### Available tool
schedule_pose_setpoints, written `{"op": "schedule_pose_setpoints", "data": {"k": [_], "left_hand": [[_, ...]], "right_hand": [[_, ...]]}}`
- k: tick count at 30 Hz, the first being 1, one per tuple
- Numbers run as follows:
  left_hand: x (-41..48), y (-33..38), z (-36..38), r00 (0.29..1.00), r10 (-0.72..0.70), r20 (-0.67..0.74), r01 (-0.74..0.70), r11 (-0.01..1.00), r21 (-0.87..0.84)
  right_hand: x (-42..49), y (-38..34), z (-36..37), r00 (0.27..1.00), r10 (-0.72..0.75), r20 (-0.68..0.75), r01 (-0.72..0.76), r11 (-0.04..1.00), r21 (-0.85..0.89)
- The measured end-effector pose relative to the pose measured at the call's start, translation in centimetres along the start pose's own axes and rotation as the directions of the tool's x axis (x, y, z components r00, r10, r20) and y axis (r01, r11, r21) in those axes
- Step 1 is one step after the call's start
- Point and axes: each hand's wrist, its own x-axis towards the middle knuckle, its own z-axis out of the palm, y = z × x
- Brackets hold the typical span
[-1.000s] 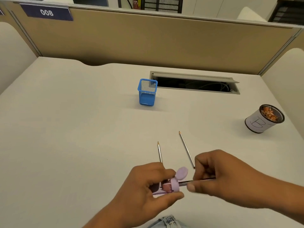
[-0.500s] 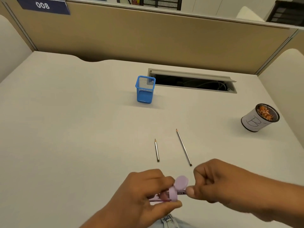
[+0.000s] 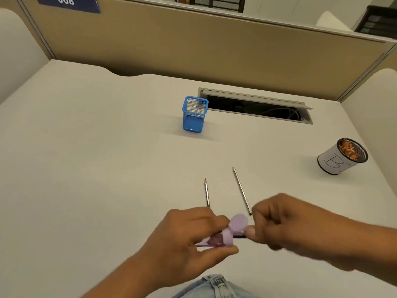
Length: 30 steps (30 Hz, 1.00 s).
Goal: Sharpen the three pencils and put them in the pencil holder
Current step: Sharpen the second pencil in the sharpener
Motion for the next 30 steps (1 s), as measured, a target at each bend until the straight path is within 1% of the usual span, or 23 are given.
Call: {"op": "schedule_pose_setpoints", "data": {"k": [1,2,3,6,10,12,13,16,18,25,27,30], "left_hand": [[0.0,-0.3,0.0,0.998,0.054,0.044,-0.056,0.998,0.041],[-0.1,-0.4,0.0,0.995,0.074,0.074,-0.078,0.995,0.058],[-0.2,-0.5,-0.1,0.994,0.074,0.086,-0.079,0.995,0.057],[-0.4,-0.8,-0.2,0.997,0.013,0.076,-0.012,1.0,-0.014],[-0.6,-1.2,-0.5,0.997,-0.055,0.048,0.059,0.995,-0.082],[-0.7,-1.4,-0.8,0.994,-0.109,0.003,0.109,0.986,-0.124],[-0.7,-1.7,-1.1,0.988,-0.149,-0.034,0.142,0.979,-0.147],[-1.0,-2.4,-1.6,0.946,-0.299,-0.123,0.259,0.929,-0.265],[-1.2,-2.6,-1.5,0.917,-0.366,-0.157,0.301,0.895,-0.329],[-1.5,-2.6,-0.2,0.873,-0.451,-0.185,0.339,0.835,-0.433],[-1.4,-2.7,0.1,0.859,-0.472,-0.2,0.343,0.819,-0.46],[-1.1,-2.9,0.5,0.835,-0.511,-0.205,0.358,0.787,-0.503]], "right_hand": [[0.3,0.4,-0.1,0.987,0.117,0.106,-0.132,0.981,0.145],[0.5,0.7,0.0,0.973,0.141,0.184,-0.166,0.977,0.13],[0.7,0.9,0.0,0.966,0.133,0.22,-0.151,0.987,0.064],[0.6,1.0,0.3,0.983,0.044,0.179,-0.023,0.993,-0.118],[0.9,0.8,0.4,0.994,-0.031,0.101,0.06,0.95,-0.308],[0.9,0.7,-0.1,0.996,-0.057,0.063,0.076,0.928,-0.365],[0.9,0.7,-0.4,0.997,-0.064,0.045,0.076,0.93,-0.359],[1.3,0.8,-0.9,0.999,-0.043,-0.025,0.036,0.976,-0.216],[1.8,1.0,-0.6,0.998,-0.033,-0.053,0.026,0.991,-0.128],[4.4,3.0,1.2,0.989,0.001,-0.149,0.003,1.0,0.025],[5.9,4.0,2.0,0.976,0.017,-0.217,0.0,0.997,0.081],[8.8,6.0,3.2,0.936,0.076,-0.343,-0.012,0.983,0.185]]}}
